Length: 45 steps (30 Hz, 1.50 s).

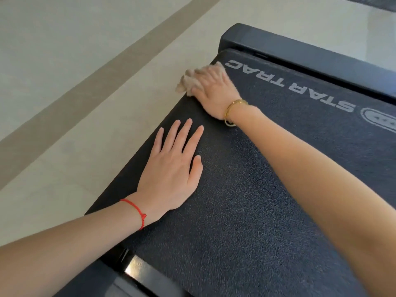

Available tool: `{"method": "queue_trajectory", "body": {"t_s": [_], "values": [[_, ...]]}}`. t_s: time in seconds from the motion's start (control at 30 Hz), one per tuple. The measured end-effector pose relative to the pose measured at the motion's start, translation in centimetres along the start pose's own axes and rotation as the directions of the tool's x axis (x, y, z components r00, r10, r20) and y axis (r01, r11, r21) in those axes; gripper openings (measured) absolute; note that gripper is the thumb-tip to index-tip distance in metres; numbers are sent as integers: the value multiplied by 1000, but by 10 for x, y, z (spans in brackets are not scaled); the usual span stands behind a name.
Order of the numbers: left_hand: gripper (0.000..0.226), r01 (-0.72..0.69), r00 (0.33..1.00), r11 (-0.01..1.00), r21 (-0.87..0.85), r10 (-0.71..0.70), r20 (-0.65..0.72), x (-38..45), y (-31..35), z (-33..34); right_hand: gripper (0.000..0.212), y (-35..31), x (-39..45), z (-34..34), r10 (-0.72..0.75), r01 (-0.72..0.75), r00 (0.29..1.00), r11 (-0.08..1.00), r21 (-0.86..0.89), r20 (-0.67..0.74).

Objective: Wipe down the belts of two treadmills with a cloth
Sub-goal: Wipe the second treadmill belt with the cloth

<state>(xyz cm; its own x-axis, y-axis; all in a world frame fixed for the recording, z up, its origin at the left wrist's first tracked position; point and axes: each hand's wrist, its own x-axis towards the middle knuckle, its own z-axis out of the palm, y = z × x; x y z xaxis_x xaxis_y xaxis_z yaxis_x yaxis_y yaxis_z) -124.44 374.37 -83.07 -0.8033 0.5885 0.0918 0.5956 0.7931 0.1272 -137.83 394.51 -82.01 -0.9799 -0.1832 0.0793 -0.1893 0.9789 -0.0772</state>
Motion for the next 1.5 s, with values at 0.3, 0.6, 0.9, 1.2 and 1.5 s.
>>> {"method": "queue_trajectory", "body": {"t_s": [0.3, 0.6, 0.9, 1.2, 1.5], "values": [[63, 6, 1000, 1000, -11, -6, 4, 0, -1, -1, 61, 83, -64, -17, 396, -396, 918, 918, 10, -31], [66, -6, 1000, 1000, -22, 6, 5, -1, 0, -2, 59, -23, -200, -20, 46, -47, 999, 987, 151, 10], [58, 7, 1000, 998, -69, -8, -10, -1, 1, -2, 61, -9, -229, -26, 403, -401, 913, 915, 33, -65], [55, 1, 999, 996, -89, -3, -32, -19, 14, -4, 56, -87, -352, -27, 239, -237, 971, 956, 173, 13], [56, -172, 984, 975, -140, 175, 9, -65, 75, 0, 71, -128, -387, -29, 447, -454, 891, 882, 127, 78]]}}
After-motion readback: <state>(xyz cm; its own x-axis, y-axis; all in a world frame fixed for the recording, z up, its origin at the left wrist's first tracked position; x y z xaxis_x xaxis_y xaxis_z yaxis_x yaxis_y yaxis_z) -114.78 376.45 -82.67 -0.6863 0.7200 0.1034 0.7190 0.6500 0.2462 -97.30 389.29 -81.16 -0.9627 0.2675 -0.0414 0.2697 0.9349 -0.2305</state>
